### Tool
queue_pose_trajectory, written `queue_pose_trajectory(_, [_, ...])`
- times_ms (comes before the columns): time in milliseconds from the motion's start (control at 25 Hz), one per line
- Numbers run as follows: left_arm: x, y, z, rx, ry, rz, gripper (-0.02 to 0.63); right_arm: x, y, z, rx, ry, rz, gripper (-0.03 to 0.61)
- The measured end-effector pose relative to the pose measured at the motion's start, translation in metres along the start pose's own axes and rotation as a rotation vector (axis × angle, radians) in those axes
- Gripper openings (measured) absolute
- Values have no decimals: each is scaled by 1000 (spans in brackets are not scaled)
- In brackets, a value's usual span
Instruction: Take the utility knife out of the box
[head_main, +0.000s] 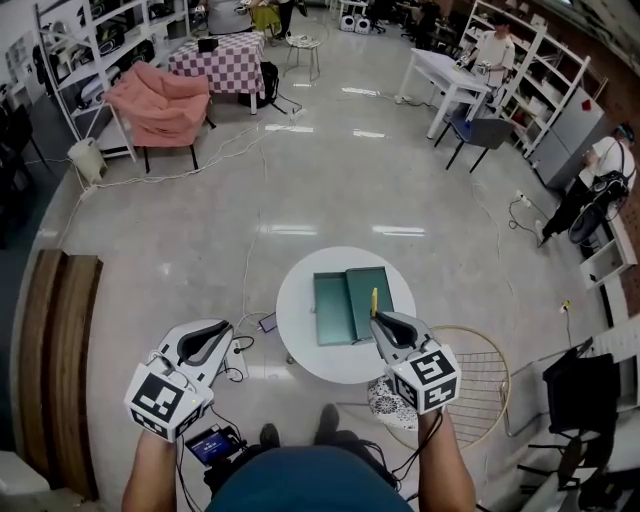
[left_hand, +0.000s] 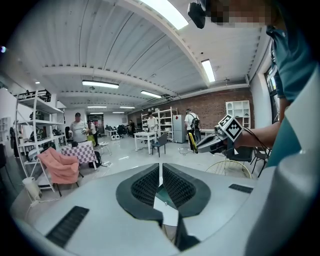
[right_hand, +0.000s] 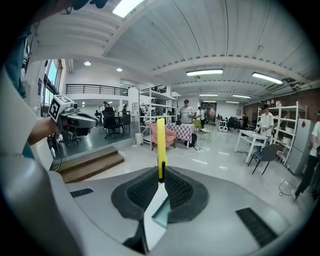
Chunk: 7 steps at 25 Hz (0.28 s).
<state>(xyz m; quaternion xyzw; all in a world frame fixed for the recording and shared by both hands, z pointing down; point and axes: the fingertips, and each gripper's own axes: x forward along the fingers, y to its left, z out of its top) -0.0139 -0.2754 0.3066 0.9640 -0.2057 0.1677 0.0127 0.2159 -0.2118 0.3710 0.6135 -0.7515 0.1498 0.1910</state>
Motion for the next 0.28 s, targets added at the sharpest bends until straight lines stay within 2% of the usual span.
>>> queue_pose_trajectory(280, [2, 1, -8, -3, 2, -2, 37, 8, -1, -5, 4, 14, 6, 58])
